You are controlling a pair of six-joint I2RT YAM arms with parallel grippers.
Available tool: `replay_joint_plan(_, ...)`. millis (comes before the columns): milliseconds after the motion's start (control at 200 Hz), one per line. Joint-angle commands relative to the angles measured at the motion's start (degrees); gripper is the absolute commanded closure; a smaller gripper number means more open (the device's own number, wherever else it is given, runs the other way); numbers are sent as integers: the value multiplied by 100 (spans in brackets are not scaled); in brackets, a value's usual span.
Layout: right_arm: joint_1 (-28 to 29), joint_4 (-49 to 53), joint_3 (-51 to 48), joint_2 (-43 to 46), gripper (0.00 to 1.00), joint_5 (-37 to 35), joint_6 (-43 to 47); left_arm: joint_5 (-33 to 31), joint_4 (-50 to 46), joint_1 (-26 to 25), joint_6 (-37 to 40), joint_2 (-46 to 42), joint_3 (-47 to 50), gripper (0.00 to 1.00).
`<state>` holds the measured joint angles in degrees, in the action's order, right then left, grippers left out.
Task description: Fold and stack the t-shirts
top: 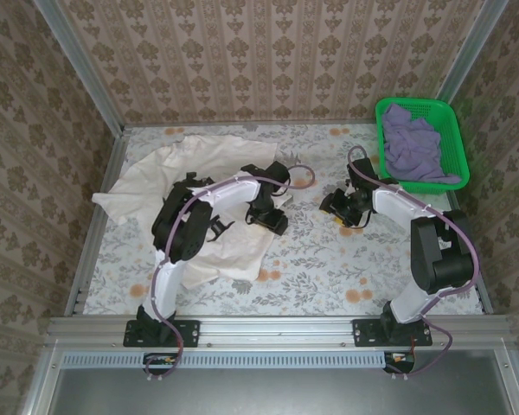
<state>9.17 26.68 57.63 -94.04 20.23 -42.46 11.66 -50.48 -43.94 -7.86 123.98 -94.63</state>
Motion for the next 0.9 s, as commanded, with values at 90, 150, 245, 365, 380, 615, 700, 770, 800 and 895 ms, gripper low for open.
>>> replay_joint_plan(90, 10, -84, -56, 28, 50, 149, -61, -281, -281, -70, 53, 294, -179, 70)
replay_joint_plan(150, 14, -87, -58, 43, 50, 148, -70, -253, -279, -70, 2, 319, -269, 79)
replay_joint_plan(245, 12, -75, -43, 48, 50, 157, -67, -243, -232, -29, -57, 282, -376, 89)
replay_joint_plan(365, 10, -27, -9, 58, 50, 157, -61, -67, -60, 175, -199, 55, -349, 100)
replay_joint_plan(380, 14, -15, -5, 60, 50, 157, -61, -15, -6, 239, -227, -1, -321, 100)
replay_joint_plan(615, 69, 40, 89, 55, 53, 192, -98, 1900, 2237, 2088, -1545, -1339, 1165, 100)
replay_joint_plan(700, 156, 31, 158, -9, 53, 192, -138, 2841, 3487, 2938, -2377, -1593, 1844, 100)
replay_joint_plan(770, 260, 18, 224, -103, 52, 174, -180, 3182, 3953, 3513, -2795, -1508, 2145, 100)
replay_joint_plan(800, 307, 10, 259, -155, 52, 174, -207, 3382, 3920, 3695, -2834, -1353, 2126, 99)
replay_joint_plan(895, 522, -2, 434, -368, 52, 166, -292, 3658, 3217, 4087, -2582, -851, 1863, 91)
